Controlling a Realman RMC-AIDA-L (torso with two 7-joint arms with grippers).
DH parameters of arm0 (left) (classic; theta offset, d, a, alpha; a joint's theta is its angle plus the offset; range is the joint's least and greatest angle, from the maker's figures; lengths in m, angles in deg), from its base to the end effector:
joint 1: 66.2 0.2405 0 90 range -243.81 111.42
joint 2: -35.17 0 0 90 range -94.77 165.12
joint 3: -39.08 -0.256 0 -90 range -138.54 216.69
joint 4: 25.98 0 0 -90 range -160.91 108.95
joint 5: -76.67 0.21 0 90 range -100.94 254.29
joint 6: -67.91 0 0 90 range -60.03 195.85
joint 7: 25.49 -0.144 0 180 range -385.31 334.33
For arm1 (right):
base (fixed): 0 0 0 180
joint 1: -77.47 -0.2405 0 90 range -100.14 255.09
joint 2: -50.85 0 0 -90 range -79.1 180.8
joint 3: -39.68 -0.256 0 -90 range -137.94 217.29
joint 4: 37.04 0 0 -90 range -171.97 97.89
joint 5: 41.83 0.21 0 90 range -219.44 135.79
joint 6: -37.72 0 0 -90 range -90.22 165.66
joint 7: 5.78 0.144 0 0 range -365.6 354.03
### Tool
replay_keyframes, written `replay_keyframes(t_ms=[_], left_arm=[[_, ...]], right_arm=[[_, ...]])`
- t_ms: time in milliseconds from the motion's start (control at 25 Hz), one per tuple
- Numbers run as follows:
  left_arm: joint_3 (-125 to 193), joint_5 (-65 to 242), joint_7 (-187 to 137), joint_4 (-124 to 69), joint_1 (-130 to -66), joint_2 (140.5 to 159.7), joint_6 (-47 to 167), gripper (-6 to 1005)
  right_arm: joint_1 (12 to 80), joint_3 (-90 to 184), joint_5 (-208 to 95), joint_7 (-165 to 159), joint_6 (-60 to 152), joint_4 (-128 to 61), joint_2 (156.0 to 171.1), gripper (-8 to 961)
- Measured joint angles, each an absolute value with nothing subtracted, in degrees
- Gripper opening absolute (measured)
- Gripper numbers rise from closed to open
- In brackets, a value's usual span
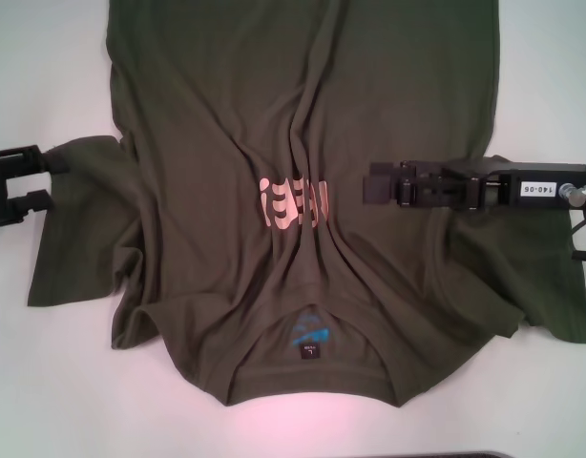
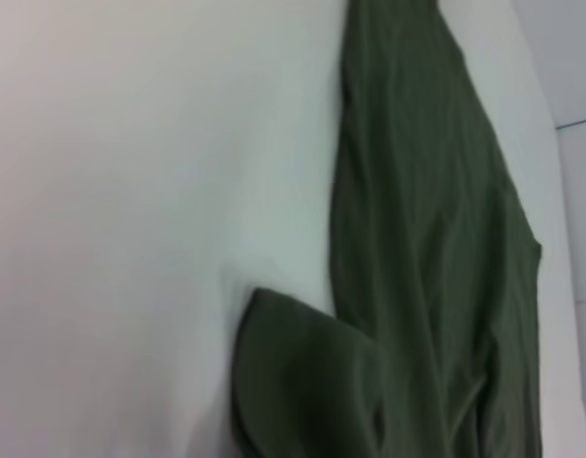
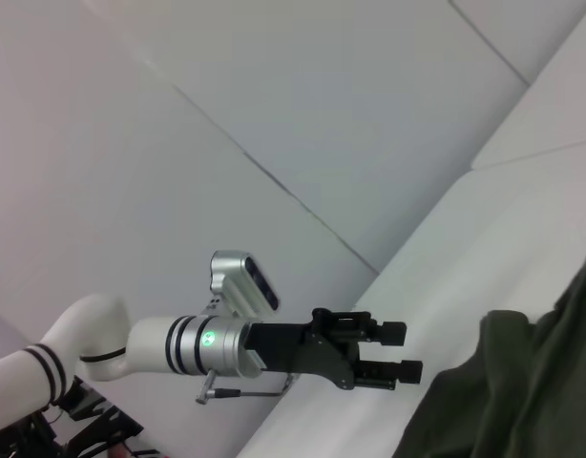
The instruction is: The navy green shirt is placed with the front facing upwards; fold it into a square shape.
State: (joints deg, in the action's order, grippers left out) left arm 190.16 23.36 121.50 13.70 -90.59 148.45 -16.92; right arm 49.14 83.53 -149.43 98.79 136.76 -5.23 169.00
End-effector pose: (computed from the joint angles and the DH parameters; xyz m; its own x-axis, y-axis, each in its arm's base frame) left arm -0.3507 0.3101 0.0602 -0.2427 0.8448 0.4769 0.9651 0.1606 0.2067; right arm 0.2526 0.2962 -0.0093 0.4432 -0.7438 -0.5004 -0.6963 -0.6372 0.3304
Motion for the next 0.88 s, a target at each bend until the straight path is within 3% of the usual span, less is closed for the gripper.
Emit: replay_keyframes(t_ms=[880], left_arm=[[190.2,26.6,127.5,12.1,-90.9,148.68,-10.7,671]], right_arm=[[49.5,83.5,-149.5,99.2,135.8,-5.2,168.79,911]])
